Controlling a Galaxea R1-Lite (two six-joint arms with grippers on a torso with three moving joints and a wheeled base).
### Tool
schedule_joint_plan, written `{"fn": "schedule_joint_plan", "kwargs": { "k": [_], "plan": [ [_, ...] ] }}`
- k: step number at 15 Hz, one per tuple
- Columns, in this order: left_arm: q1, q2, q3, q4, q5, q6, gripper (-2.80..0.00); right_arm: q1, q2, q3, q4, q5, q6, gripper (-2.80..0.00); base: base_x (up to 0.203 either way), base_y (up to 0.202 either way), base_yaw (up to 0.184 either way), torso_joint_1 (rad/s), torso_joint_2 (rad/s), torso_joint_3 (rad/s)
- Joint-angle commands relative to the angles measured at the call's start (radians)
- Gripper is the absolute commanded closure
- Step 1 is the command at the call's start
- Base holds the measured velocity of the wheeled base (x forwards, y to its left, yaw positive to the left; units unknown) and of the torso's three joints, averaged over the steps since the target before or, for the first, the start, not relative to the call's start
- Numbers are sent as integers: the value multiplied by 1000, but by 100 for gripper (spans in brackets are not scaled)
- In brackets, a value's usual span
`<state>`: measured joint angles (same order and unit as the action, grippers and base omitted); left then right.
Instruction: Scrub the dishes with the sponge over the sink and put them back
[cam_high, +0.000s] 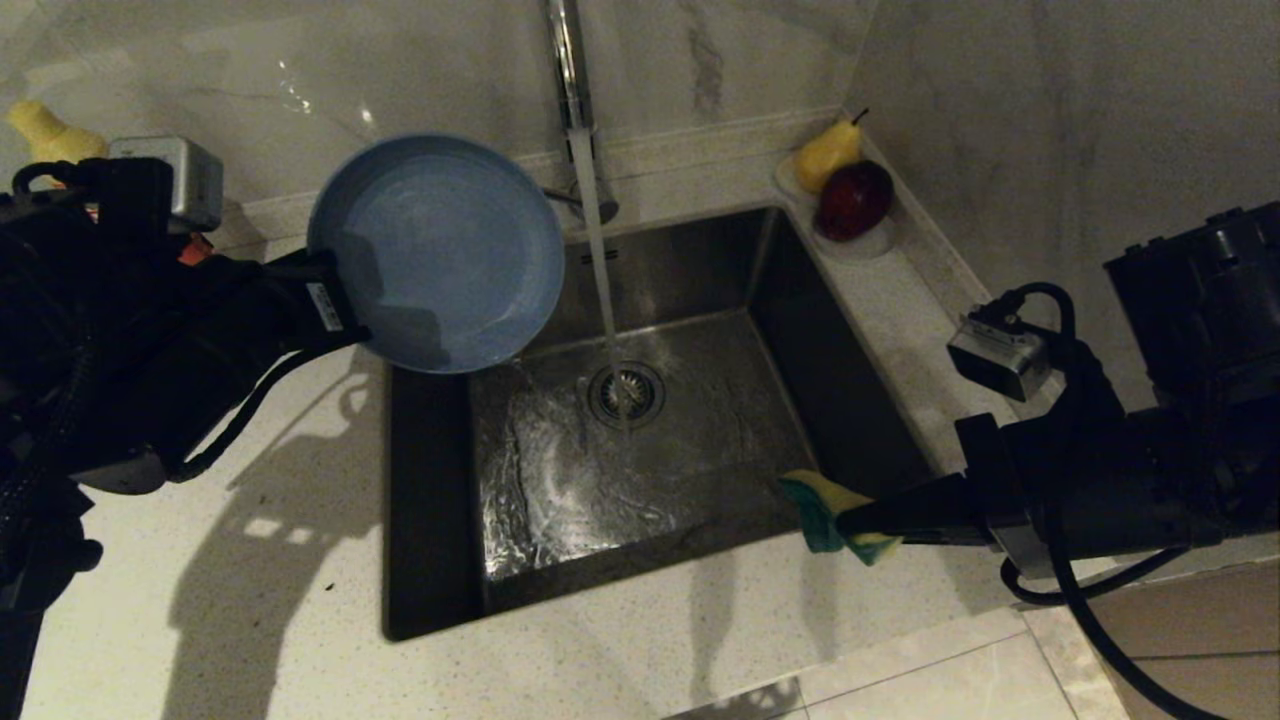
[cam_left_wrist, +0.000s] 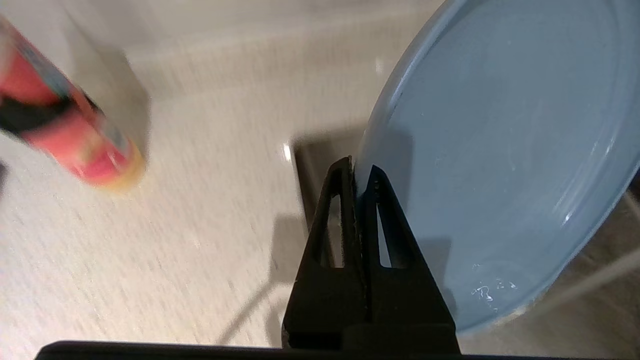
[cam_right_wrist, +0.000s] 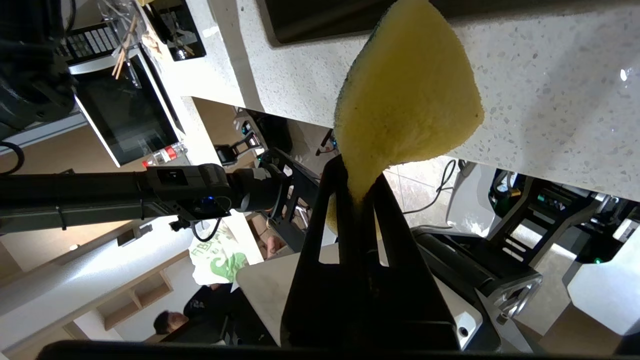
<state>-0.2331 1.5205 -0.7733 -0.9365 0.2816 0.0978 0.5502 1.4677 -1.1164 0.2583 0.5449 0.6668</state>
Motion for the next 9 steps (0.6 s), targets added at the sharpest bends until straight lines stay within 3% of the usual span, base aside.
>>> {"fn": "schedule_joint_plan", "kwargs": {
  "k": [1,3,5,7,9],
  "plan": [
    [0,-11,25,-41,1,3,0,0,2,0,2,4,4,0,0,0,0,0,0,0],
    [0,-31,17,8,-18,-21,0,0,-13,-9,5,6,5,0,0,0,0,0,0,0],
    [0,-49,2,135,-26,-93,0,5,-29,-27,13,17,8,0,0,0,0,0,0,0],
    [-1,-101,-63,402,-66,-216,0,7,-44,-58,33,66,12,0,0,0,0,0,0,0],
    [-2,-178,-141,655,-195,-369,0,10,-51,-105,74,94,14,0,0,0,0,0,0,0]
  ]
}}
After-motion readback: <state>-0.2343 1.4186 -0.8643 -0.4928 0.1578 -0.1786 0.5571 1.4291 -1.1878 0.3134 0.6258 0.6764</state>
